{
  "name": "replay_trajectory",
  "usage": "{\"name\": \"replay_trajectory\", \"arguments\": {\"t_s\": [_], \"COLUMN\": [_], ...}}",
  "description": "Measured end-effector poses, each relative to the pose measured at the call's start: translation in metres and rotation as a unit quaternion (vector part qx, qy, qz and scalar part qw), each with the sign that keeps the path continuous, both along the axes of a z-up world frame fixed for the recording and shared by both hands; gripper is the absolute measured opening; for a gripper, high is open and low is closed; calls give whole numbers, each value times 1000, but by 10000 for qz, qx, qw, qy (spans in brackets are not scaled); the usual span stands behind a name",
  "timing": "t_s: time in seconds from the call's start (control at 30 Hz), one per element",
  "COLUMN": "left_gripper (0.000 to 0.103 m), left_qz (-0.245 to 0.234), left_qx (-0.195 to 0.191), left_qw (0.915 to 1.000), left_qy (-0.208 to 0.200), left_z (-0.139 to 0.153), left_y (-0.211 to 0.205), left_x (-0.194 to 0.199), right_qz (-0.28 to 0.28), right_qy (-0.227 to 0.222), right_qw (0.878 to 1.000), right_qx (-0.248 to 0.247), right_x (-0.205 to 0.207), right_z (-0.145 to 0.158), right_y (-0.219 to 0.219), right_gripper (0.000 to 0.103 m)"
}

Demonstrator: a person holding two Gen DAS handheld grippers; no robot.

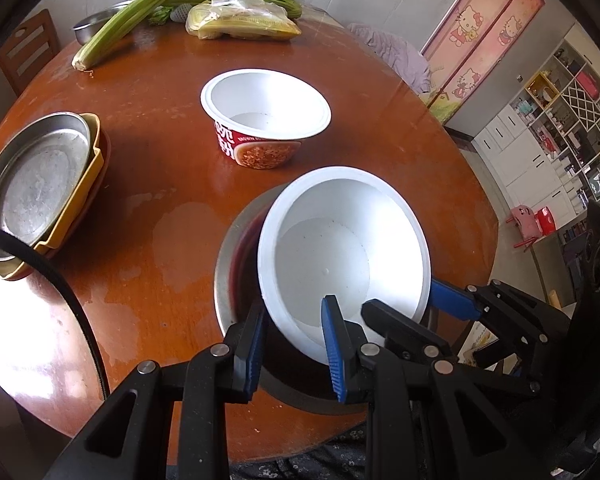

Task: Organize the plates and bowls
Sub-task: 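Lower the white bowl into the steel bowl and open the right tool, then move the right tool to the second white paper bowl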

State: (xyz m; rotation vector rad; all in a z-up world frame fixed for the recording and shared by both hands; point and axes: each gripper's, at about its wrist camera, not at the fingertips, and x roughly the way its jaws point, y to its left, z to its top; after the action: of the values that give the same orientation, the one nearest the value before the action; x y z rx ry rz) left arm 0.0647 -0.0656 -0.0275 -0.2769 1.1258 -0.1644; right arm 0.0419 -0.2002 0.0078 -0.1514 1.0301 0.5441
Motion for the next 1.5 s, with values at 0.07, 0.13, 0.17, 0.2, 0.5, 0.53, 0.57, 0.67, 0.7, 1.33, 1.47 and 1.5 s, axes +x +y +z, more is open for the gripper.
{"name": "replay_trajectory", "arguments": {"t_s": [0.07,0.13,0.17,0.2,0.5,0.53,0.57,0.67,0.7,1.33,1.47,1.5], "left_gripper": [27,27,27,27,29,31,32,39,40,41,41,41], "left_qz": [20,33,49,70,267,302,350,480,513,659,653,645], "left_qx": [-34,-55,-43,-17,65,91,140,258,298,571,642,644], "left_qw": [10000,10000,10000,9999,9993,9991,9987,9977,9974,9960,9958,9958], "left_qy": [-7,-17,-36,-73,-270,-300,-339,-403,-417,-209,-46,-7], "left_z": [1,3,5,7,27,29,32,39,41,36,25,23], "left_y": [2,4,5,6,19,21,23,29,31,57,57,57], "left_x": [0,-1,0,0,10,12,16,25,28,116,135,138], "right_qz": [-45,-88,-110,-114,-342,-360,-372,-385,-398,-331,-279,-262], "right_qy": [-33,-80,-103,-120,-212,-225,-239,-255,-268,33,171,202], "right_qw": [10000,9999,9999,9999,9992,9991,9990,9989,9988,9994,9995,9995], "right_qx": [-27,-37,-34,-37,-4,6,29,102,109,14,20,17], "right_x": [1,3,3,4,27,29,32,42,46,140,154,157], "right_z": [2,4,6,7,23,26,28,35,38,25,14,11], "right_y": [-1,-3,-5,-5,-18,-19,-19,-18,-17,28,32,34], "right_gripper": [42,42,42,42,42,42,42,42,42,42,42,42]}}
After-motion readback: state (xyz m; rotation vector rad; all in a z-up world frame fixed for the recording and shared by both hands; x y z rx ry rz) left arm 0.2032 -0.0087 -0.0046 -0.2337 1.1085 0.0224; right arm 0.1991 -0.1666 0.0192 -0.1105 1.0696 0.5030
